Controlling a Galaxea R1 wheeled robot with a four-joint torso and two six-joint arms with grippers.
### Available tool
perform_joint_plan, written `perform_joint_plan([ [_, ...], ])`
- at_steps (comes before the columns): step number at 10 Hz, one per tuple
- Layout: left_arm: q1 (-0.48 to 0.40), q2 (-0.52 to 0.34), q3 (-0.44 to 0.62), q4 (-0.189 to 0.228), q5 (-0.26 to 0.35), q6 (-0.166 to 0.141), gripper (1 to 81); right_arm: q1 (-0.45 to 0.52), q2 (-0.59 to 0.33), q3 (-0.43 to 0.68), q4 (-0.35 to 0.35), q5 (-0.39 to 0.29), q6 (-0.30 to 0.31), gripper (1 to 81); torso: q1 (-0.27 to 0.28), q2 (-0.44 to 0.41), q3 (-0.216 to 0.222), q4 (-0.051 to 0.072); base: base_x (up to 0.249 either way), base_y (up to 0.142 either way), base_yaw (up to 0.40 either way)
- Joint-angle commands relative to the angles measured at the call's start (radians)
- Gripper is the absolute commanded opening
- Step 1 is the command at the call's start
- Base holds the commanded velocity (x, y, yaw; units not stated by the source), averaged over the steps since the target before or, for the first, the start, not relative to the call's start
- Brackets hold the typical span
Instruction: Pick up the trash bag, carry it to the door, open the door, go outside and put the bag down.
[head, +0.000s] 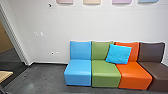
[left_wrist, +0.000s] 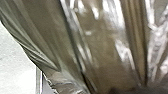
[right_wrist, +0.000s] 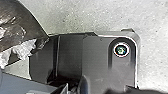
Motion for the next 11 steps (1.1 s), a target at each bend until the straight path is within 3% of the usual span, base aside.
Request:
perform_joint_plan([
  [1, -0.004, 0.001, 0.001, 0.005, 0.082, 0.037, 1.0, 0.048, -0.017, 0.000, 0.000, -0.058, -0.009, 81.1, -0.063, 0.098, 0.073, 0.000, 0.000, 0.000, 0.000],
  [2, 0.020, 0.015, -0.018, 0.006, 0.077, 0.045, 1.0, 0.042, -0.012, -0.014, 0.001, -0.052, -0.009, 81.1, -0.087, 0.134, 0.030, 0.000, 0.000, 0.000, 0.000],
  [5, 0.078, 0.074, -0.109, 0.008, 0.065, 0.076, 1.0, 0.007, 0.000, -0.029, -0.008, -0.029, -0.009, 81.1, -0.146, 0.222, 0.058, 0.000, 0.000, 0.000, 0.000],
  [6, 0.103, 0.087, -0.126, 0.009, 0.036, 0.106, 1.0, -0.007, 0.018, -0.061, -0.011, -0.026, -0.009, 81.1, -0.169, 0.257, 0.059, 0.000, 0.000, 0.000, 0.000],
  [8, 0.141, 0.094, -0.131, 0.009, -0.002, 0.128, 1.0, -0.042, 0.066, -0.136, -0.032, -0.011, -0.009, 81.1, -0.217, 0.330, 0.060, 0.000, 0.000, 0.000, 0.000],
  [11, 0.169, 0.097, -0.131, 0.019, -0.012, 0.148, 1.0, -0.082, 0.104, -0.182, -0.052, 0.035, -0.009, 81.1, -0.282, 0.431, 0.153, 0.000, 0.000, 0.000, 0.000],
])
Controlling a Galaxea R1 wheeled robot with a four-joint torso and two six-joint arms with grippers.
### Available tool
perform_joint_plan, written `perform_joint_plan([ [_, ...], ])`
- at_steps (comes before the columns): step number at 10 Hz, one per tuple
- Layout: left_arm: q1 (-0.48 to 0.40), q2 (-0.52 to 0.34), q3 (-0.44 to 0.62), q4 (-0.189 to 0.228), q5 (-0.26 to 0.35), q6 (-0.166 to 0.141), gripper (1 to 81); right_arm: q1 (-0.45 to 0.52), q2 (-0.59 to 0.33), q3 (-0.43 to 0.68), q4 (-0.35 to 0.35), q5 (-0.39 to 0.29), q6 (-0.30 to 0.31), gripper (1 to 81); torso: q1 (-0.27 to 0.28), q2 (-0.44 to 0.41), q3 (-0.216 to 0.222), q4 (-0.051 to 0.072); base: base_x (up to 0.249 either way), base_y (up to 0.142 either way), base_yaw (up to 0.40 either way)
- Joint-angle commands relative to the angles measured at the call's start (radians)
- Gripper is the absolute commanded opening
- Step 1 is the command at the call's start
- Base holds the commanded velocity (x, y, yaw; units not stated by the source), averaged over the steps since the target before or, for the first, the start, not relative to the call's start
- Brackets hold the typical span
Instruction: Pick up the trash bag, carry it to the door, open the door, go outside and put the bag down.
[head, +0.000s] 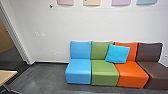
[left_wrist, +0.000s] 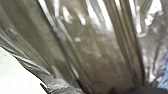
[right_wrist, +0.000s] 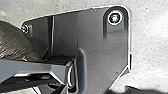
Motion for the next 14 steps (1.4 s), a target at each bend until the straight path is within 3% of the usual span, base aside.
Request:
perform_joint_plan([
  [1, -0.038, -0.004, -0.002, 0.009, 0.077, 0.035, 1.0, 0.007, 0.019, -0.035, -0.030, -0.027, -0.002, 81.1, -0.063, 0.097, 0.059, 0.000, 0.000, 0.000, 0.000],
  [2, -0.032, 0.000, -0.002, 0.010, 0.076, 0.049, 1.0, 0.001, 0.039, -0.064, -0.034, -0.026, -0.002, 81.1, -0.085, 0.132, 0.022, 0.000, 0.000, 0.000, 0.000],
  [10, -0.029, 0.042, -0.045, 0.010, 0.040, 0.060, 1.0, -0.057, 0.172, -0.222, -0.056, 0.053, -0.002, 81.1, -0.265, 0.407, 0.042, 0.000, 0.000, 0.000, 0.000],
  [12, -0.029, 0.045, -0.045, 0.010, 0.039, 0.060, 1.0, -0.060, 0.176, -0.222, -0.057, 0.054, 0.000, 81.1, -0.310, 0.482, 0.135, 0.000, 0.000, 0.000, 0.000],
  [13, -0.029, 0.045, -0.045, 0.010, 0.039, 0.060, 1.0, -0.060, 0.179, -0.222, -0.056, 0.054, 0.000, 81.1, -0.326, 0.509, 0.151, 0.000, 0.000, 0.000, 0.000],
  [14, -0.029, 0.045, -0.045, 0.009, 0.039, 0.060, 1.0, -0.060, 0.182, -0.222, -0.056, 0.054, 0.000, 81.1, -0.280, 0.436, 0.175, 0.000, 0.000, 0.000, 0.000],
])
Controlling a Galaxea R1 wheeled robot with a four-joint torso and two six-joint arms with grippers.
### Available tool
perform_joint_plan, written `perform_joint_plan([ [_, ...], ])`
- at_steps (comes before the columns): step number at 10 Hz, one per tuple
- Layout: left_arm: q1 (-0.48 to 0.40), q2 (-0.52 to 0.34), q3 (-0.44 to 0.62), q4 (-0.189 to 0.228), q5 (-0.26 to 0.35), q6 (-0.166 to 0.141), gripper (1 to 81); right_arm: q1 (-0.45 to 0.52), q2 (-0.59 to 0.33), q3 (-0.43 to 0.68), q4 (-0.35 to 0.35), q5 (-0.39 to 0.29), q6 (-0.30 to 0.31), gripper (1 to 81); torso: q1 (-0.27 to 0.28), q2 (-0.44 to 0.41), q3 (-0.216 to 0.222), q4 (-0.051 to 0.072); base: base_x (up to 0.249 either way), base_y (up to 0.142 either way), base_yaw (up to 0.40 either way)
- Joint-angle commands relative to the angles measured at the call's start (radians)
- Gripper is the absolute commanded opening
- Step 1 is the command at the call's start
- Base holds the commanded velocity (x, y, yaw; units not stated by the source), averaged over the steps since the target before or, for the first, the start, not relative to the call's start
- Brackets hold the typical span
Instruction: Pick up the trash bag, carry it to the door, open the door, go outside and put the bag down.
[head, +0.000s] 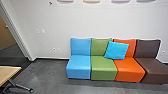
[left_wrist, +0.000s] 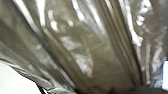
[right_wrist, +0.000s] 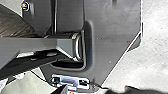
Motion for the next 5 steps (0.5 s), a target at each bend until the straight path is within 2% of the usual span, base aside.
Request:
perform_joint_plan([
  [1, -0.025, -0.005, -0.004, 0.003, 0.094, 0.007, 1.0, 0.026, -0.007, 0.005, -0.005, -0.068, -0.001, 81.1, 0.001, -0.002, 0.096, 0.000, 0.000, 0.000, 0.000],
  [4, -0.027, 0.019, -0.011, 0.003, 0.093, 0.004, 1.0, 0.027, -0.003, -0.001, -0.005, -0.068, -0.001, 81.1, -0.016, 0.031, 0.175, 0.000, 0.000, 0.000, 0.000],
  [5, -0.027, 0.030, -0.016, 0.003, 0.093, 0.006, 1.0, 0.027, -0.001, -0.002, -0.006, -0.068, -0.001, 81.1, -0.016, 0.033, 0.112, 0.000, 0.000, 0.000, 0.000],
])
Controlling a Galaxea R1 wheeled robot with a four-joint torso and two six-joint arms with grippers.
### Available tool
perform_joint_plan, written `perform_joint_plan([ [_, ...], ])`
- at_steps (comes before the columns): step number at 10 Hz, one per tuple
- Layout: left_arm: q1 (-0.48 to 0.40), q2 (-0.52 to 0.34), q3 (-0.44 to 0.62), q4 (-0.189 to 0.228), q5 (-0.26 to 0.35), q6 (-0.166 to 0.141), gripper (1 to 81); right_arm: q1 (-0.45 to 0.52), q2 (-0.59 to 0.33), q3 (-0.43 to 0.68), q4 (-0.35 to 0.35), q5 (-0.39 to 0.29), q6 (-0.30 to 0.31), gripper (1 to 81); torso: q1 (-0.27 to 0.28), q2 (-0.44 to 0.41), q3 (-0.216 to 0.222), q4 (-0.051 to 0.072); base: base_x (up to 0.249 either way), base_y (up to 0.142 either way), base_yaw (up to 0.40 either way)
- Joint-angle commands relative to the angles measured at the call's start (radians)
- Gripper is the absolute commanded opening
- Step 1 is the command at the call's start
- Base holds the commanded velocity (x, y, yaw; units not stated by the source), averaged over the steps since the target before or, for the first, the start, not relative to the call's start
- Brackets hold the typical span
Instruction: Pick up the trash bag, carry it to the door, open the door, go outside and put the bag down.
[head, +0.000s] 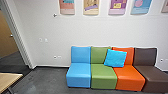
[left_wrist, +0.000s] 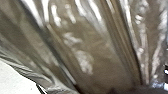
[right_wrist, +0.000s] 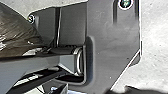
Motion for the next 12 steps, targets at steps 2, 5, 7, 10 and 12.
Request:
perform_joint_plan([
  [2, -0.041, 0.021, -0.014, 0.003, 0.083, 0.005, 1.0, 0.041, 0.006, -0.008, -0.007, -0.065, -0.001, 81.1, -0.002, 0.000, 0.011, 0.000, 0.000, 0.000, 0.000],
  [5, -0.041, 0.021, -0.014, 0.002, 0.083, 0.005, 1.0, 0.040, 0.054, -0.085, -0.010, -0.065, -0.001, 81.1, -0.002, 0.000, 0.019, 0.000, 0.000, 0.000, 0.000],
  [7, -0.041, 0.020, -0.014, 0.003, 0.084, 0.005, 1.0, 0.040, 0.077, -0.119, -0.018, -0.065, -0.001, 81.1, -0.002, 0.000, 0.020, 0.000, 0.000, 0.000, 0.000],
  [10, -0.041, 0.018, -0.030, 0.003, 0.086, 0.005, 1.0, 0.038, 0.076, -0.122, -0.018, -0.065, -0.001, 81.1, -0.002, 0.000, 0.020, 0.000, 0.000, 0.000, 0.000],
  [12, -0.041, 0.021, -0.042, 0.003, 0.086, 0.007, 1.0, 0.038, 0.076, -0.122, -0.018, -0.065, -0.001, 81.1, -0.002, 0.000, 0.020, 0.000, 0.000, 0.000, 0.000],
])
